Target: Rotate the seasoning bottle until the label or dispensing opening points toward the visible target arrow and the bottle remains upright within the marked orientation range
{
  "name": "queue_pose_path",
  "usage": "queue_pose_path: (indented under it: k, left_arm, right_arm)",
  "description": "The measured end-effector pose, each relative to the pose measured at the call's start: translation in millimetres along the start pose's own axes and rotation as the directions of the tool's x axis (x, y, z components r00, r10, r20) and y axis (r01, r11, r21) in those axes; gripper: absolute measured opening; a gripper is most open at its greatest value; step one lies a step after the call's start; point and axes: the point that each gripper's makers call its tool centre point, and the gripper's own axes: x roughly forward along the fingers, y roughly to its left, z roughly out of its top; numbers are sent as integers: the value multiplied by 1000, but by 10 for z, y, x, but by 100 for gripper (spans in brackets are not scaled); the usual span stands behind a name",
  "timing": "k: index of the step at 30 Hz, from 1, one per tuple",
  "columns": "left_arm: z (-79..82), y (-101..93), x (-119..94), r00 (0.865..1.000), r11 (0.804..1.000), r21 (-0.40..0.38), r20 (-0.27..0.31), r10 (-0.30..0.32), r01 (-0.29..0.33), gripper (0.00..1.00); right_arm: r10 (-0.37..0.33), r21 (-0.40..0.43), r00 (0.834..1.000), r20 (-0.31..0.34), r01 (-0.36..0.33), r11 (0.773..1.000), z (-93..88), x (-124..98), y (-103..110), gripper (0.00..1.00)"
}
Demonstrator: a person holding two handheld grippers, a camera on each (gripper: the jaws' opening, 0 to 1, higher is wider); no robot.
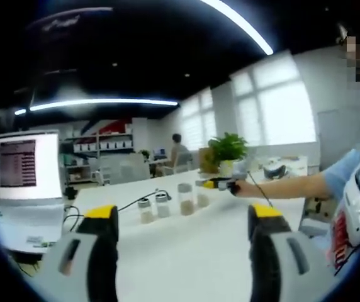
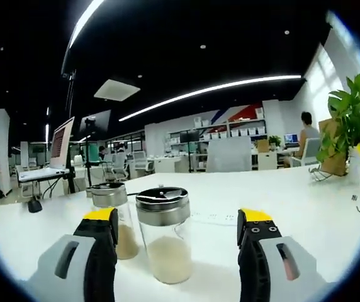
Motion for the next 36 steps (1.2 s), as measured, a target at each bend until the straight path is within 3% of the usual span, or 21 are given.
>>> queue_pose_path:
  k: [9,14,17,21,28,36]
  left_arm:
    - [-46,7,22,1000,1000,-15,-11,10,-10,89]
    - [-44,-6,15,1000,1000,-15,-9,8,-9,89]
    - [-42,-8,12,1000,1000,-15,-7,8,-8,89]
    - [-48,30,17,1000,1000,-21,-10,14,-14,89]
    - [-62,29,24,1000,1000,-22,-16,9,-10,89]
    - [-70,59,13,1000,999,-29,-14,16,-16,89]
  right_arm:
    - [23,-36,1000,-14,-23,999,-74,154,85,73]
    - [45,16,999,-1,-45,999,-115,207,83,60]
    - [49,-21,998,-38,-50,999,-190,247,100,60]
    - [44,-27,998,-39,-45,999,-186,294,97,59]
    - [39,-33,999,-32,-40,999,-184,334,148,43]
    - [15,-56,1000,-20,-16,998,-182,356,111,43]
